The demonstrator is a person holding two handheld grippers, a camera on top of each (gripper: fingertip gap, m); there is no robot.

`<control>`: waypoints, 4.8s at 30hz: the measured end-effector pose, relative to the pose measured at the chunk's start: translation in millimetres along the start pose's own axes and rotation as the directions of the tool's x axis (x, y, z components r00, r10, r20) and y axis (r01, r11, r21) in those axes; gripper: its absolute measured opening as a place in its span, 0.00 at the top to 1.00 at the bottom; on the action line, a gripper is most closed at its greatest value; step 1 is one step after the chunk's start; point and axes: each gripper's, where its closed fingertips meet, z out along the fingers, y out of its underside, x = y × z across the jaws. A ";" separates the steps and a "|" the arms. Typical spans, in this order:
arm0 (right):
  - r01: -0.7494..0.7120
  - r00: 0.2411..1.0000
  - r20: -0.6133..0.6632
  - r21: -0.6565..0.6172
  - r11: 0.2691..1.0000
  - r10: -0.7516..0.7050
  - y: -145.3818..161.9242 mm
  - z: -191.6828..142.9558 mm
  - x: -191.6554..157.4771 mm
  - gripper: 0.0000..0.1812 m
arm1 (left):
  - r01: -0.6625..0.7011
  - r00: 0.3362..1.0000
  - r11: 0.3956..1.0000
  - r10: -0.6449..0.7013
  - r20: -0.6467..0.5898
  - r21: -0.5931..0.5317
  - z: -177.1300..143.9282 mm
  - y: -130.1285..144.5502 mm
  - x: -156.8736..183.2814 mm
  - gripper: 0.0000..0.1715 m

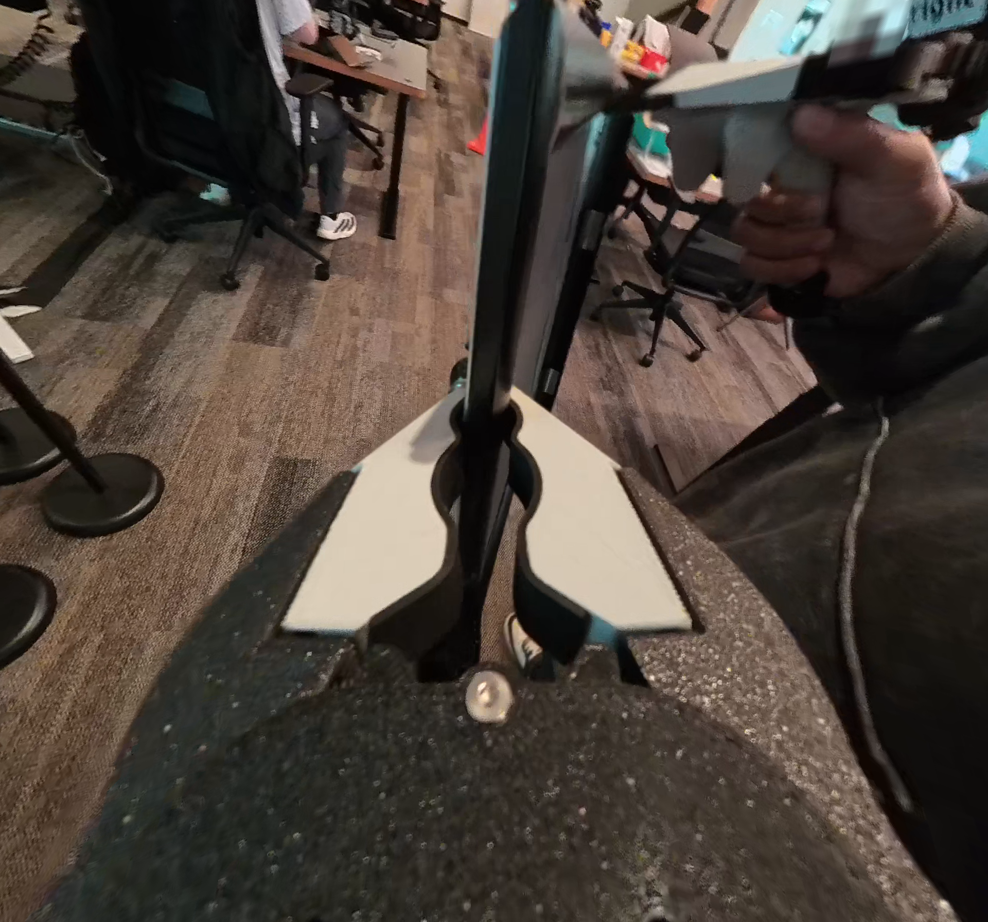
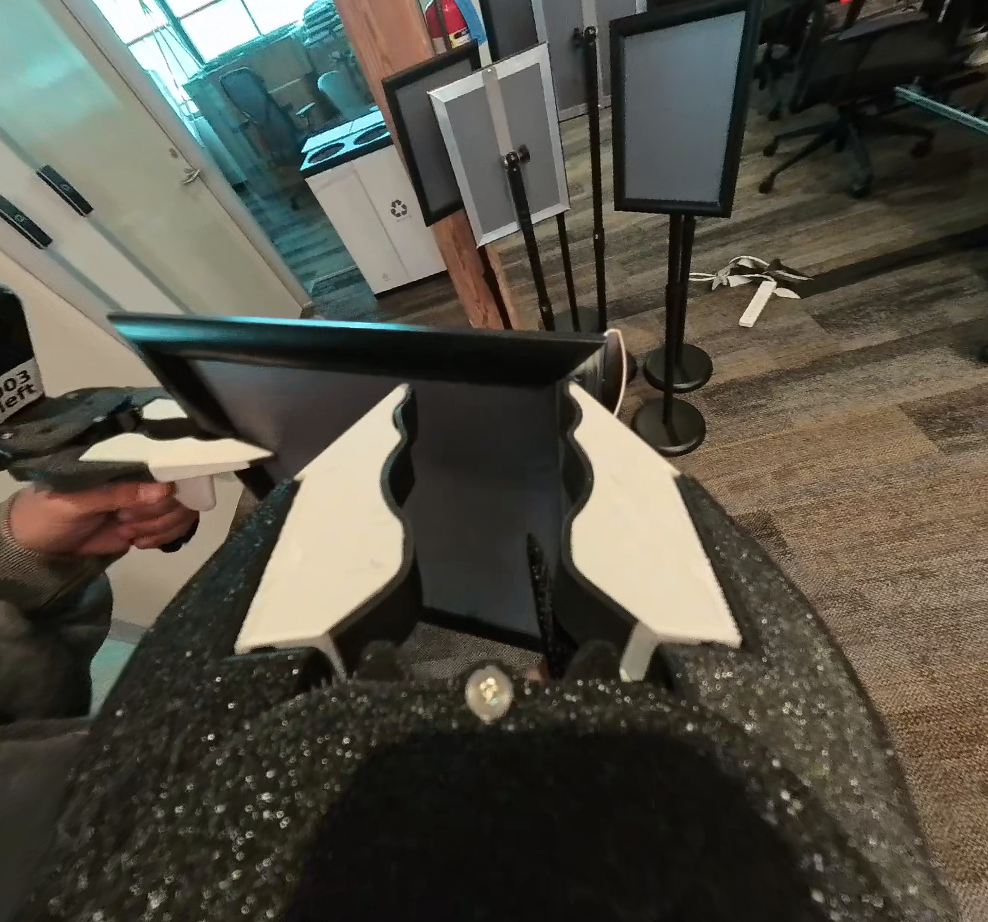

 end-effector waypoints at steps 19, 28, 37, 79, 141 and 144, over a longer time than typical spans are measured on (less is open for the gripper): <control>-0.385 0.881 0.318 0.049 0.921 0.351 -10.4 -8.0 -3.1 0.73 | 0.072 0.988 0.996 -0.078 -0.132 -0.048 -0.9 0.3 11.6 0.95; -0.416 0.883 0.292 0.125 0.901 0.368 4.1 -41.9 -15.9 0.70 | -0.066 0.976 0.987 0.033 -0.215 -0.149 -3.8 11.5 27.5 0.95; -0.428 0.863 0.356 0.141 0.893 0.357 -6.5 -30.2 -31.7 0.80 | -0.186 0.960 0.970 0.146 -0.241 -0.155 6.1 8.8 21.1 0.96; -0.449 0.541 0.653 -0.309 0.839 0.530 -20.4 -20.4 -10.9 0.80 | -0.376 0.895 0.896 0.417 0.155 -0.237 -4.2 -9.1 -19.4 0.72; 0.226 0.944 0.227 0.078 0.971 -0.238 -4.1 -33.9 4.4 0.75 | -0.027 0.997 0.976 0.043 0.066 -0.217 -8.9 -11.4 11.8 0.69; 0.282 0.950 0.123 0.060 0.958 -0.287 -6.6 -26.3 9.1 0.78 | -0.036 0.998 0.975 0.046 0.040 -0.221 5.8 8.6 10.0 0.84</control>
